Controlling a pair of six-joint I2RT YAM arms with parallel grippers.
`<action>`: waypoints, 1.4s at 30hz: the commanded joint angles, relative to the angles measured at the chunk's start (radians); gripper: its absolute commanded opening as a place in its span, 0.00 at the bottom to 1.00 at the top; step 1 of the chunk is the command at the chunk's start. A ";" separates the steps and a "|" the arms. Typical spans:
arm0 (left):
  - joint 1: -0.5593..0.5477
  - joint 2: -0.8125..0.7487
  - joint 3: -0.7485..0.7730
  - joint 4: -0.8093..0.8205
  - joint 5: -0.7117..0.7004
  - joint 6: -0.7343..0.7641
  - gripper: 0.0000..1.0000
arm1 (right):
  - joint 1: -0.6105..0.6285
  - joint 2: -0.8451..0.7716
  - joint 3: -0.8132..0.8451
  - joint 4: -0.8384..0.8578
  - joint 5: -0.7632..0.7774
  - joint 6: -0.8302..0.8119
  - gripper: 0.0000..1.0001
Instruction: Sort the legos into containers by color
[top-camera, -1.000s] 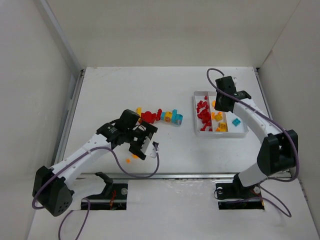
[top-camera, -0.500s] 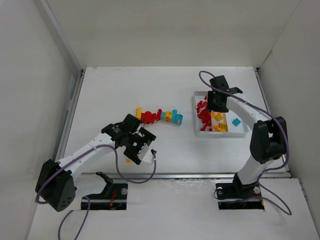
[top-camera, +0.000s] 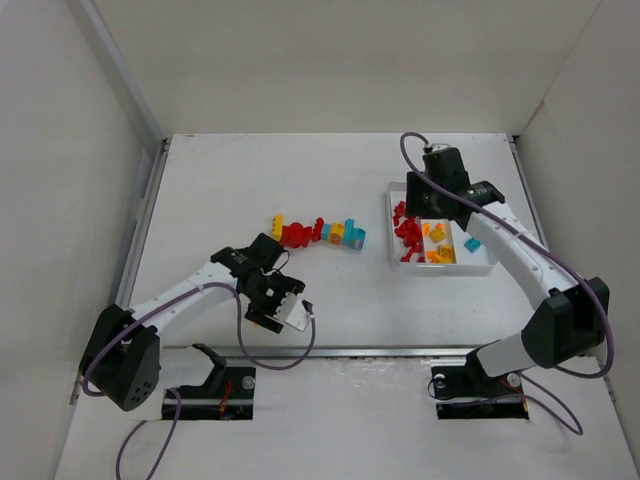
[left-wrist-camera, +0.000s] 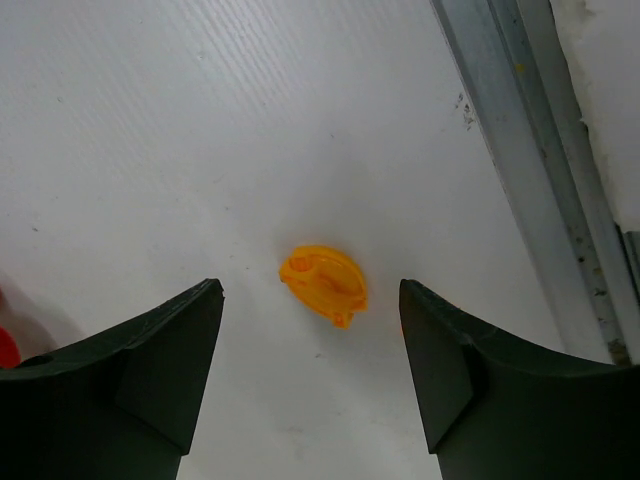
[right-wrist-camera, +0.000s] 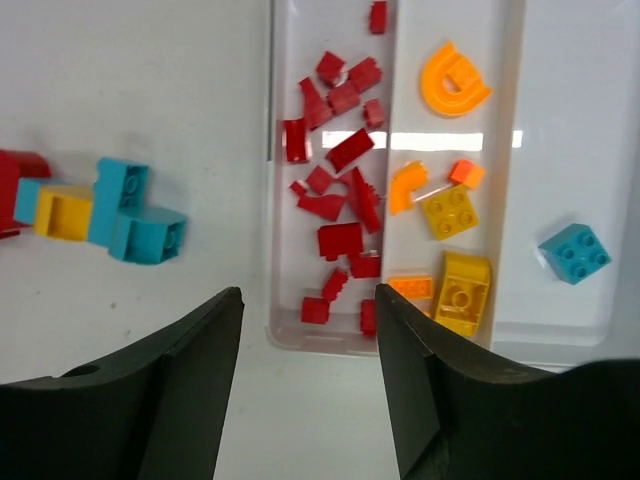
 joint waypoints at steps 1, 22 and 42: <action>0.009 0.002 -0.005 -0.035 0.053 -0.169 0.69 | 0.054 -0.005 -0.013 -0.004 -0.013 0.026 0.61; 0.018 0.068 -0.140 0.238 -0.147 -0.502 0.35 | 0.103 0.044 0.016 0.007 0.010 0.026 0.61; 0.038 0.031 0.052 0.214 0.054 -0.530 0.00 | 0.103 0.029 0.025 0.037 -0.063 -0.008 0.61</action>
